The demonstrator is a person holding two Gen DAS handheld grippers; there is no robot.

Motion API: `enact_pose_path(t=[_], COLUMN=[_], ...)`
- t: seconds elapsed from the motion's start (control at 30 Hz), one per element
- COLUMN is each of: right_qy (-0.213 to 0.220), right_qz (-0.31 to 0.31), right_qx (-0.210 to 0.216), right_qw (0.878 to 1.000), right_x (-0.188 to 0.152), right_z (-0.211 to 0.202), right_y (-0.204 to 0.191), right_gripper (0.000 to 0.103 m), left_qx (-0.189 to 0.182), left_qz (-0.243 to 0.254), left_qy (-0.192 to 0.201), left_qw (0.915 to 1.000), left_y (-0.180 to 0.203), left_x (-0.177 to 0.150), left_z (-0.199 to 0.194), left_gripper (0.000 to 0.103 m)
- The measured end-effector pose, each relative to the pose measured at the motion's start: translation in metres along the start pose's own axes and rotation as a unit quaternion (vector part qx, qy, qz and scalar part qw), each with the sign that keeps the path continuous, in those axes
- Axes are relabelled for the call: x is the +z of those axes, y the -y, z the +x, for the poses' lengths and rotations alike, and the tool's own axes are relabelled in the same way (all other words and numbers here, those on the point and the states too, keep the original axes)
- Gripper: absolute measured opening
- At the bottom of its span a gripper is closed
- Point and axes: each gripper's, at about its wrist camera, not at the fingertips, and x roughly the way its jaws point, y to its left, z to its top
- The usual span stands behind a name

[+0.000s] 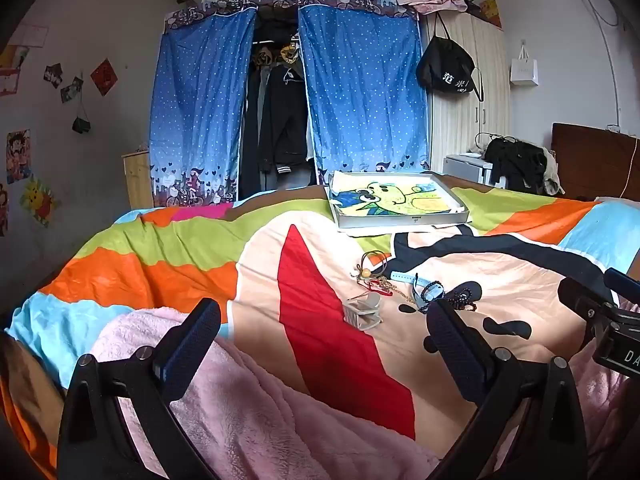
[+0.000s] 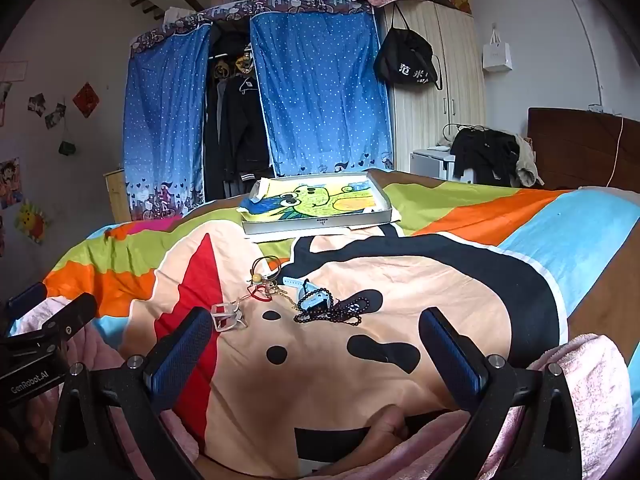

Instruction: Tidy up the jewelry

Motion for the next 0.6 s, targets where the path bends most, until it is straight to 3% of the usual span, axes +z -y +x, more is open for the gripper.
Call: enact_pose_path(t=[0.6], right_qy=[0.003], right_qz=[0.001], right_qx=[0.001], right_qw=[1.000], right_x=[-0.0001], right_z=[-0.0005], right_y=[0.0007], right_gripper=[0.103], left_qx=[0.000], left_qz=[0.001], left_qy=[0.000], left_qw=[1.0000], left_y=[0.0000], left_x=[0.0000], left_z=[0.0000], left_gripper=[0.101])
